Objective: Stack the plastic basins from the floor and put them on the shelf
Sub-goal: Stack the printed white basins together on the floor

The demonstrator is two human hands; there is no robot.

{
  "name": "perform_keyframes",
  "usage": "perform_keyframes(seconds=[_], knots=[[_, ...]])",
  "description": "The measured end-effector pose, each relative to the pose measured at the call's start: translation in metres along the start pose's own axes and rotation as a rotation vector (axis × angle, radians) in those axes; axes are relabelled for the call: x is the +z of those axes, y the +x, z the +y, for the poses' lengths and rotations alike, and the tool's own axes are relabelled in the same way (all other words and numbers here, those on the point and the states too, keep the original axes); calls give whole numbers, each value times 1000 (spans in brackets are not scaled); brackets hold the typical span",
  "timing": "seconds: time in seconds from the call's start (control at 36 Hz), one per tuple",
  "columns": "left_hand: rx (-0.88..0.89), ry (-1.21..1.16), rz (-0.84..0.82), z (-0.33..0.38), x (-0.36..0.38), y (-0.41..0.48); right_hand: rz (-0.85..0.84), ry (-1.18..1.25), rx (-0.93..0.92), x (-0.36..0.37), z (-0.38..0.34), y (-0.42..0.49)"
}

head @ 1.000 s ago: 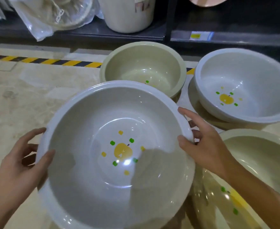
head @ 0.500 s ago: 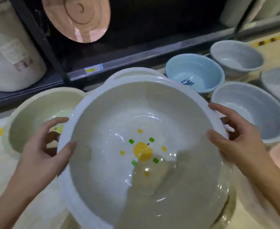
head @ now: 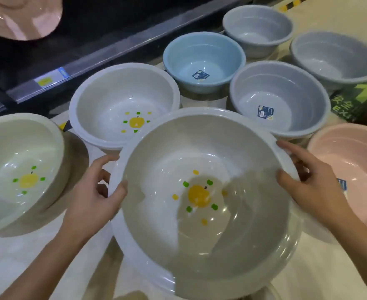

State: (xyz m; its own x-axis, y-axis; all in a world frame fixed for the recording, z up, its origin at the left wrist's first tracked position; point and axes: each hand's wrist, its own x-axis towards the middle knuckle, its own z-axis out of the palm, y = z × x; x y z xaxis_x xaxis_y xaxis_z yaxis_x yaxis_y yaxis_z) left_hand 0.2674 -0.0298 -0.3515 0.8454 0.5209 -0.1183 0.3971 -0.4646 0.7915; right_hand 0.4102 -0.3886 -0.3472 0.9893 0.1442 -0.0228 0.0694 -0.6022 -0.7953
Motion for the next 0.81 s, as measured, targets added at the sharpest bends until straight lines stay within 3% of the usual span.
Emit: perform_keyframes(seconds=[0.5,0.81], knots=[[45,373,-74,-48,27,1,-14,-360,-135,41,44,-3],[81,465,-59,-56,31,-1,-18,-382,-128,48,50,-5]])
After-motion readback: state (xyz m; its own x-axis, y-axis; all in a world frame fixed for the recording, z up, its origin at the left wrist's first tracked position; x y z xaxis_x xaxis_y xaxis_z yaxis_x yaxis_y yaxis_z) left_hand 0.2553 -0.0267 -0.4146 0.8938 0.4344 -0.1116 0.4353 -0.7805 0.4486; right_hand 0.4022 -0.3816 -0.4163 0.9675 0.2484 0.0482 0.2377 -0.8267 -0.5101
